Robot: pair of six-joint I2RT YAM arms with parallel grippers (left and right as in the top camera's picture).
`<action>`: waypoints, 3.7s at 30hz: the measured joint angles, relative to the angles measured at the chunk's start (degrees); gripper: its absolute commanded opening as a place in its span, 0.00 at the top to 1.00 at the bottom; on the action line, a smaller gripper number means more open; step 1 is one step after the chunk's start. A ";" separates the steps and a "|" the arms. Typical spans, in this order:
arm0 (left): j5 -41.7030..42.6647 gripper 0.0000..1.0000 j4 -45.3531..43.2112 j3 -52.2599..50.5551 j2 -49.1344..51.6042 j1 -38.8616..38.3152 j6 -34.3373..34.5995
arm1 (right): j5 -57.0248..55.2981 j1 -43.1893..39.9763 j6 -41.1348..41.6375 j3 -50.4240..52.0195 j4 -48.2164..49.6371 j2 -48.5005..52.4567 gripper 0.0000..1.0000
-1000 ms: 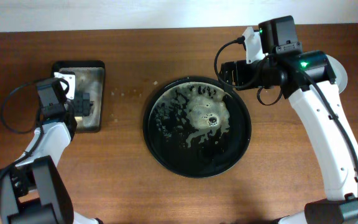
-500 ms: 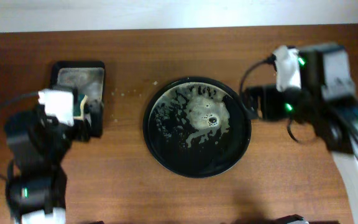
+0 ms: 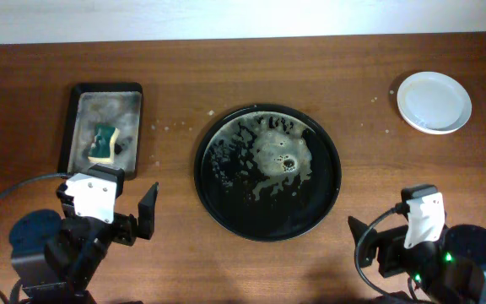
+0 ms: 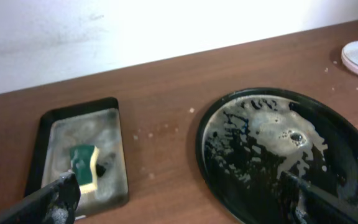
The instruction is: Clean dirty plates on tray and stack at the side
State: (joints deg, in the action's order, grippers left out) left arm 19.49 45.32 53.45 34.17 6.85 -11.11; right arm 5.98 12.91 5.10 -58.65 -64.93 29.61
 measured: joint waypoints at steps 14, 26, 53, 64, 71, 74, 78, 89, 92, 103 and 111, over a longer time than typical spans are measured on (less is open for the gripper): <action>0.00 0.01 5.11 0.00 0.00 0.00 0.02 | -0.02 0.00 0.02 0.07 -1.05 -0.09 0.01; 0.00 0.01 5.66 0.00 0.00 0.00 0.02 | -3.26 -2.56 -4.81 8.90 6.67 -8.41 0.01; -0.20 0.01 7.45 0.00 0.00 0.00 0.02 | -1.38 -6.99 -8.13 51.49 43.10 -28.72 0.01; -0.20 0.01 7.48 0.00 0.00 0.00 0.02 | -1.38 -6.99 -8.11 51.49 43.10 -28.72 0.01; -0.22 0.01 7.58 0.00 0.00 -0.04 0.02 | -1.38 -6.99 -8.11 51.49 43.10 -28.70 0.01; -0.90 0.01 7.98 -0.07 -1.16 -0.63 0.00 | -1.38 -6.99 -8.13 51.49 43.10 -28.72 0.01; -2.19 0.01 -1.66 -5.53 -8.39 -0.85 0.00 | -1.38 -6.99 -8.13 51.49 43.10 -28.76 0.01; 0.52 0.01 -32.39 -42.97 -29.44 -0.74 0.79 | -1.11 -6.99 -8.13 51.74 43.15 -28.83 0.01; 1.18 0.01 -37.88 -49.40 -33.07 -0.74 1.70 | -0.96 -6.99 -8.13 51.74 43.17 -28.87 0.01; 1.33 0.01 -40.41 -51.43 -33.22 -0.74 2.03 | -0.96 -6.99 -8.11 51.74 43.15 -28.87 0.01; 1.33 0.01 -40.41 -51.43 -33.22 -0.74 2.21 | -0.96 -6.99 -8.13 51.74 43.15 -28.87 0.02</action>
State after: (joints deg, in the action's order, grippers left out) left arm 20.82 4.91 2.02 0.95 6.11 -8.91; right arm 5.02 5.91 -3.03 -6.92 -21.78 0.73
